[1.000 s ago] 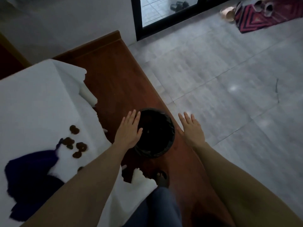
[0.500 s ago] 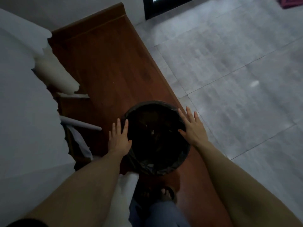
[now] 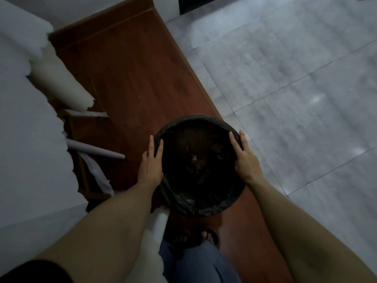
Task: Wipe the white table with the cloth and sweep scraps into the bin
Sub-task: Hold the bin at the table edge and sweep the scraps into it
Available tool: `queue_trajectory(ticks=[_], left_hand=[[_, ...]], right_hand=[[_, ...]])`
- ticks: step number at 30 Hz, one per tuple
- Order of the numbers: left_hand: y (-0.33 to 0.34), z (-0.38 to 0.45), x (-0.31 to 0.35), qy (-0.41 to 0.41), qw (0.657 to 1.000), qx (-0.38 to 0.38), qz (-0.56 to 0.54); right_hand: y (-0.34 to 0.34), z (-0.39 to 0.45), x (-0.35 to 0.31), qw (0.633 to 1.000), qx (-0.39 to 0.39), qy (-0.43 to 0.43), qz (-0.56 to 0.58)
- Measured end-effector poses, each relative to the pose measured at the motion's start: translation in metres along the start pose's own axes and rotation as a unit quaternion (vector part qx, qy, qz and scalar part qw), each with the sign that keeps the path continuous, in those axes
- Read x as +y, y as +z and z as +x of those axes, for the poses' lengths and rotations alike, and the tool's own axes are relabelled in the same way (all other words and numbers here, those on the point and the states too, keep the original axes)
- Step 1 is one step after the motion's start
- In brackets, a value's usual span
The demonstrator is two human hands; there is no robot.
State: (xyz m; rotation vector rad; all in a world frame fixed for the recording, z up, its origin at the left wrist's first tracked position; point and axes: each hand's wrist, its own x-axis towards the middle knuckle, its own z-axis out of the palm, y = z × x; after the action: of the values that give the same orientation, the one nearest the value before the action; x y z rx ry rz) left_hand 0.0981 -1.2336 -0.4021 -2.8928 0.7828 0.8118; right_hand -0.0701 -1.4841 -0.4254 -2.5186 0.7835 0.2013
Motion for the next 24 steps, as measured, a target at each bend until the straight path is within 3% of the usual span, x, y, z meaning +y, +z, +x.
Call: queue_trajectory(ticks=[6, 15, 24], left_hand=[[-0.076, -0.031, 0.029, 0.054, 0.998, 0.026, 0.006], [-0.231, -0.124, 0.045, 0.090, 0.991, 0.090, -0.046], [-0.324, -0.242, -0.014, 0.130, 0.951, 0.234, -0.154]], right_hand=[[-0.097, -0.044, -0.026, 0.995, 0.069, 0.040, 0.056], [-0.259, -0.127, -0.113, 0.979, 0.190, 0.034, 0.070], [-0.324, -0.176, -0.203, 0.971, 0.227, 0.045, 0.062]])
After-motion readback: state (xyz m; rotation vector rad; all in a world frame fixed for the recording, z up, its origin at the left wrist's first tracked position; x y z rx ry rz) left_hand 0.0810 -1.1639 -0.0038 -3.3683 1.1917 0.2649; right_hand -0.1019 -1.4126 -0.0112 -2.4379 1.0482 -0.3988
